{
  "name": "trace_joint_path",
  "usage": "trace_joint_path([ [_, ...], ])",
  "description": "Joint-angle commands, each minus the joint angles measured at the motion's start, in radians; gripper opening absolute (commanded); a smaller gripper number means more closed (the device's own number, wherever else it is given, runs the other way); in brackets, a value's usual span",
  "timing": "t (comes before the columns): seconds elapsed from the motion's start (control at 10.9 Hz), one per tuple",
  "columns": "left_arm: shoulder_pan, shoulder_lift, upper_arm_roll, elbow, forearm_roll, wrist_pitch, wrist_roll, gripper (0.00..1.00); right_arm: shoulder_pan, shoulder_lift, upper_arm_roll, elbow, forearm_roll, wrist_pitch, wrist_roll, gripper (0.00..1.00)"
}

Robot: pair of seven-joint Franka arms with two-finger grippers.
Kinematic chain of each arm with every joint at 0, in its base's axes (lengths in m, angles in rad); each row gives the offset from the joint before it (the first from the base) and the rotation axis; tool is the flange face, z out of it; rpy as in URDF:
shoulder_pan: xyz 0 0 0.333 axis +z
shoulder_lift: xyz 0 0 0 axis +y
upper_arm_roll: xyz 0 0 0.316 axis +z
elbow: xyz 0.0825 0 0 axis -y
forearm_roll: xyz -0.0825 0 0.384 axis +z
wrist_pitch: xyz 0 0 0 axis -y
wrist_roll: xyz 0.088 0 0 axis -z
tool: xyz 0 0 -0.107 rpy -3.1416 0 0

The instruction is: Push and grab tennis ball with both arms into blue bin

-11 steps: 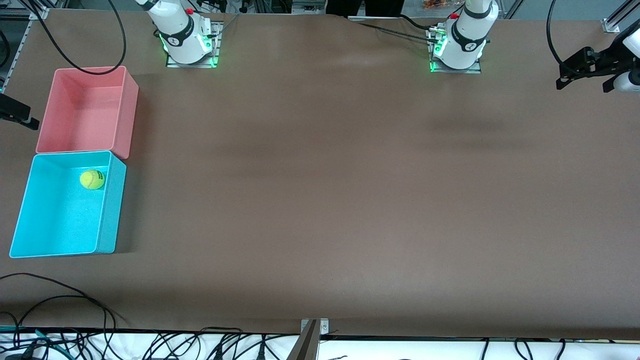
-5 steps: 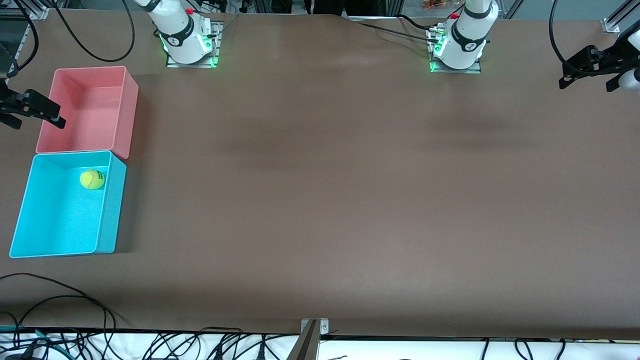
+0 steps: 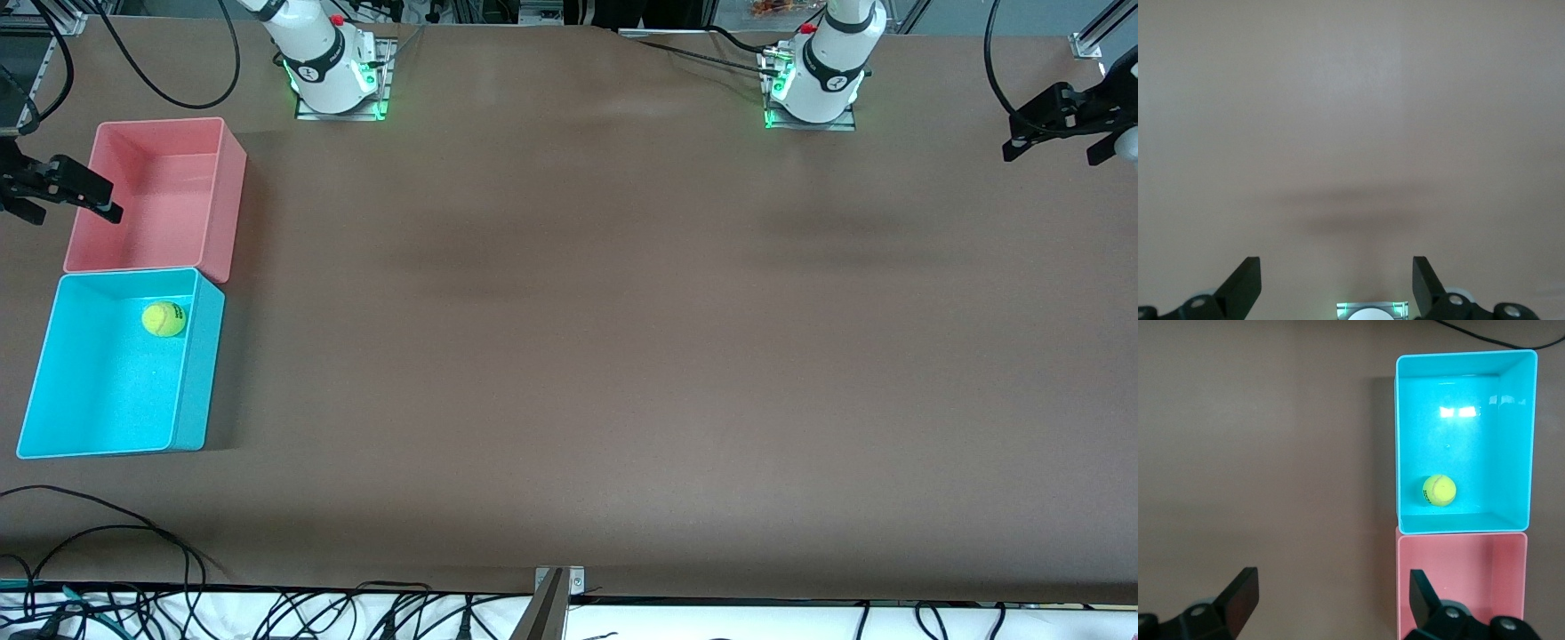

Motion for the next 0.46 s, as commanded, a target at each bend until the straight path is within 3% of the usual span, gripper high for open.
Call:
trace_joint_path([
  [0.0, 0.004, 0.030, -0.004, 0.079, -0.017, -0.013, 0.009, 1.00, 0.014, -0.022, -0.004, -0.004, -0.019, -0.019, 0.010, 1.00],
  [0.37, 0.006, 0.019, -0.007, 0.077, -0.014, -0.104, 0.006, 1.00, 0.013, -0.022, -0.004, -0.004, -0.017, -0.019, 0.015, 1.00],
])
